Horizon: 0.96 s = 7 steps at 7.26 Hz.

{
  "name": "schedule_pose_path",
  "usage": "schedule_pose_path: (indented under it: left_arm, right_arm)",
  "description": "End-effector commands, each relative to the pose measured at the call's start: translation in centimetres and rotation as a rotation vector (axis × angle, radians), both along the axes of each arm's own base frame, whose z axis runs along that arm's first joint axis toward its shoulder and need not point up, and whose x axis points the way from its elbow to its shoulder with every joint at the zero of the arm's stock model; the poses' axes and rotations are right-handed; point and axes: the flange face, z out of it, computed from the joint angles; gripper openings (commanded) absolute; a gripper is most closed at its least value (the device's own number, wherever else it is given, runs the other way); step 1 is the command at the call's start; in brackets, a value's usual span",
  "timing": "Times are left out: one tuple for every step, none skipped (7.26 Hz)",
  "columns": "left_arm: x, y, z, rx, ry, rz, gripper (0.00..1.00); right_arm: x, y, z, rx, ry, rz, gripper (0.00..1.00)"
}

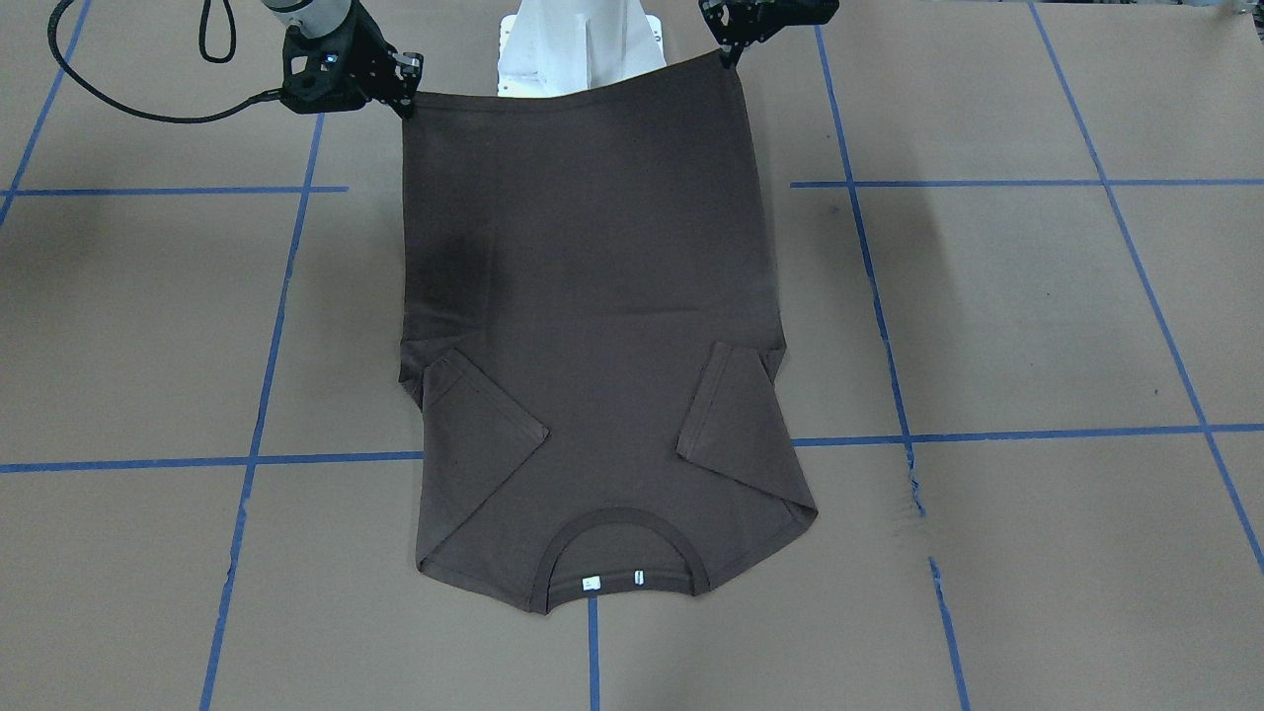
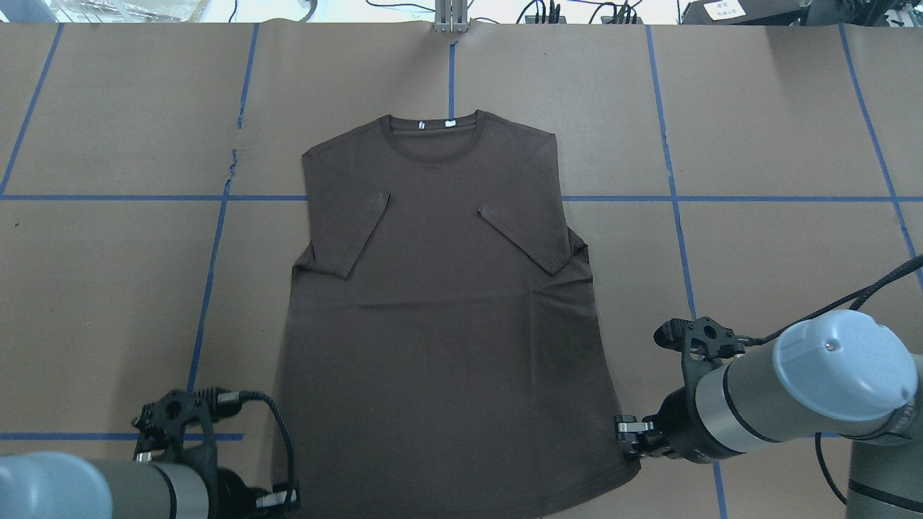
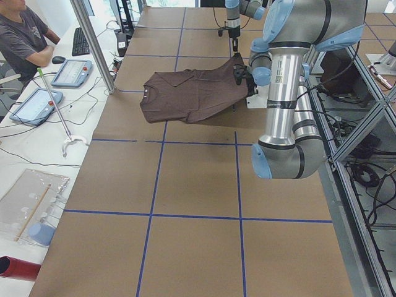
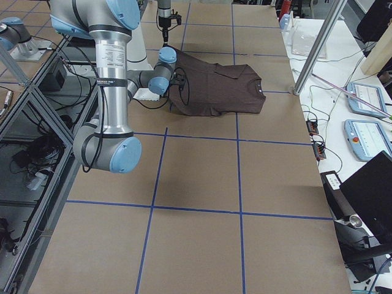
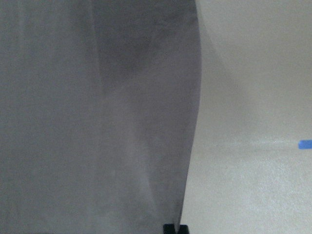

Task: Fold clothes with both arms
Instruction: 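Lift the hem with both grippers and fold it toward the collar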

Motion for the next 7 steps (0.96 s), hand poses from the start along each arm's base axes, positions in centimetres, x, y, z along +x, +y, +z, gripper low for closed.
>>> schedule_pose_path:
  left_arm:
    - [-0.5,1.2,-0.7,-0.017,0.013,0.021,0.00]
    - [-0.5,0.4,-0.4,-0.006,0.006,0.006,0.00]
    - [-0.7,-1.8,0.0,0.003,-0.005,-0.042,0.00]
    - [-1.6,-5.0,0.2,0.039,-0.014,-0.097,0.00]
    - [-2.8,-9.2,1.0,0.096,-0.041,-0.144,0.00]
    - [-3.4,-13.6,2.1,0.105,-0.073,-0.177,0.00]
    - [-2.6,-18.7,0.8,0.106,-0.070,-0.257,0.00]
  right_arm:
    - [0.6,0.6,1.2,-0.005,-0.027,-0.026,0.00]
    - [0.3,-0.4,1.5,-0.003,-0.022,-0.003,0.00]
    - [-0.3,-3.2,0.2,0.009,-0.047,0.054,0.00]
    - [-0.5,-6.9,-0.5,0.017,-0.059,0.125,0.00]
    - [-0.1,-11.0,-1.1,0.032,-0.067,0.193,0.00]
    - [0.5,-14.8,-1.5,0.048,-0.067,0.257,0.00]
    - [0.5,-20.0,-1.8,0.040,-0.053,0.330,0.00]
